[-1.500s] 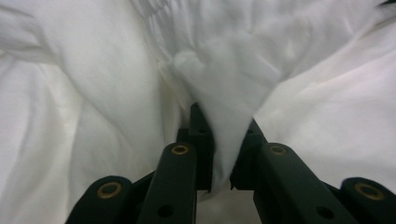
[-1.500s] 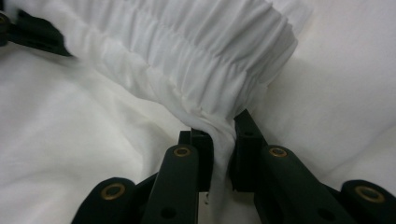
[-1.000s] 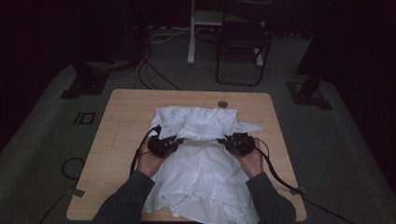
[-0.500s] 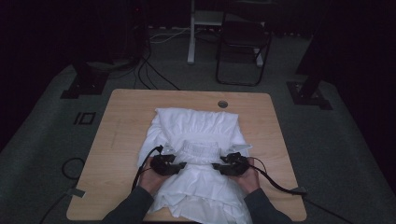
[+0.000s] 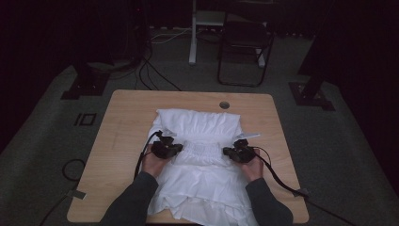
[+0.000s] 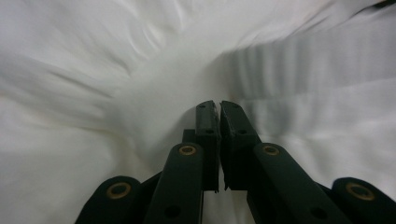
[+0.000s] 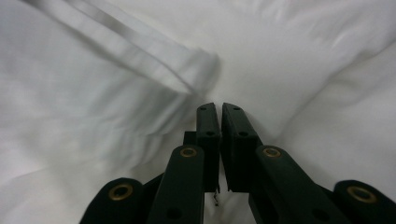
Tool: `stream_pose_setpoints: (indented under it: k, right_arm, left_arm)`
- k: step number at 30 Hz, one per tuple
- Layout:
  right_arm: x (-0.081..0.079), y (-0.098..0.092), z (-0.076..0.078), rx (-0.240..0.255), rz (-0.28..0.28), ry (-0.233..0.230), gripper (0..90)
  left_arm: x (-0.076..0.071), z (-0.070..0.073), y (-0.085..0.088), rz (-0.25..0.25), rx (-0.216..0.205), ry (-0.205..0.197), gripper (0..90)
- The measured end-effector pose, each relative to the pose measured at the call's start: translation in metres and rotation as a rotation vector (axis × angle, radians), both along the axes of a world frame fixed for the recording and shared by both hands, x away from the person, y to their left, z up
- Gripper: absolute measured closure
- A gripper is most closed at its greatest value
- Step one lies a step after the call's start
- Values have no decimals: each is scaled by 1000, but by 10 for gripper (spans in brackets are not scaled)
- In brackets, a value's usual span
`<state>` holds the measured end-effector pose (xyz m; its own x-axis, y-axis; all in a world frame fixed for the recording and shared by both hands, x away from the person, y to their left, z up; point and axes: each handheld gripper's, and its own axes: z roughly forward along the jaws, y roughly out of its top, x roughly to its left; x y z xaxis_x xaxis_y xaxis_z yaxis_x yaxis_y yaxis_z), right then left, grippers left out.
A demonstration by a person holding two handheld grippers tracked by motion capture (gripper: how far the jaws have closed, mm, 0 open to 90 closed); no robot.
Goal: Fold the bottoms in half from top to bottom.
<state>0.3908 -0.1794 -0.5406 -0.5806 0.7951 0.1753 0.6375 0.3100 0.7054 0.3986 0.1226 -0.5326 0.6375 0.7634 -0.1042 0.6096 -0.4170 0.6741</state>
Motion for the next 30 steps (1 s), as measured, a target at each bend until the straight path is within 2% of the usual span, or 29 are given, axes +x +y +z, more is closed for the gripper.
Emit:
stream_pose_setpoints:
  k: [2, 3, 6, 8, 10, 13, 14, 15, 16, 17, 20, 21, 23, 25, 28, 30]
  right_arm:
    - [7, 7, -10, -17, 14, 26, 862]
    - [9, 9, -14, -12, 23, 28, 856]
    - [7, 8, -13, 23, 54, 4, 813]
    - [1, 4, -9, 70, 97, -21, 803]
    - [-10, 2, -4, 107, 147, -54, 798]
    - [-32, -1, 0, 154, 267, -92, 781]
    - [-41, -2, 1, 159, 315, -103, 766]
    - [-48, -3, 2, 159, 351, -118, 753]
    - [-48, -3, 2, 159, 351, -118, 753]
    - [-60, -9, 7, 165, 365, -149, 734]
    - [-59, -11, 13, 175, 305, -169, 707]
    - [-59, -11, 13, 175, 305, -169, 707]
    - [-55, -3, 16, 175, 281, -179, 651]
    - [-53, 4, 15, 180, 298, -173, 647]
    - [-60, 14, 3, 114, 350, -142, 681]
    - [-65, 17, -6, 65, 368, -121, 697]
  left_arm:
    - [4, -11, -5, -1, 27, 20, 862]
    - [3, -13, -5, 3, 11, 13, 861]
    - [-1, -10, -4, -8, 8, 0, 821]
    - [-11, -6, -4, -29, -13, -16, 807]
    - [-26, -2, -4, -76, -60, -22, 804]
    - [-54, -1, -2, -207, -92, -31, 785]
    - [-62, 0, -1, -233, -102, -41, 775]
    - [-67, 1, 1, -238, -101, -54, 759]
    - [-67, 1, 1, -238, -101, -54, 747]
    - [-67, 5, 7, -207, -123, -66, 728]
    - [-59, 7, 5, -177, -125, -71, 711]
    - [-59, 7, 5, -177, -125, -71, 706]
    - [-55, -1, -3, -192, -94, -47, 700]
    - [-59, -7, -8, -220, -58, -41, 699]
    - [-65, -13, -7, -214, -38, -36, 698]
    - [-70, -17, -3, -211, -39, -34, 694]
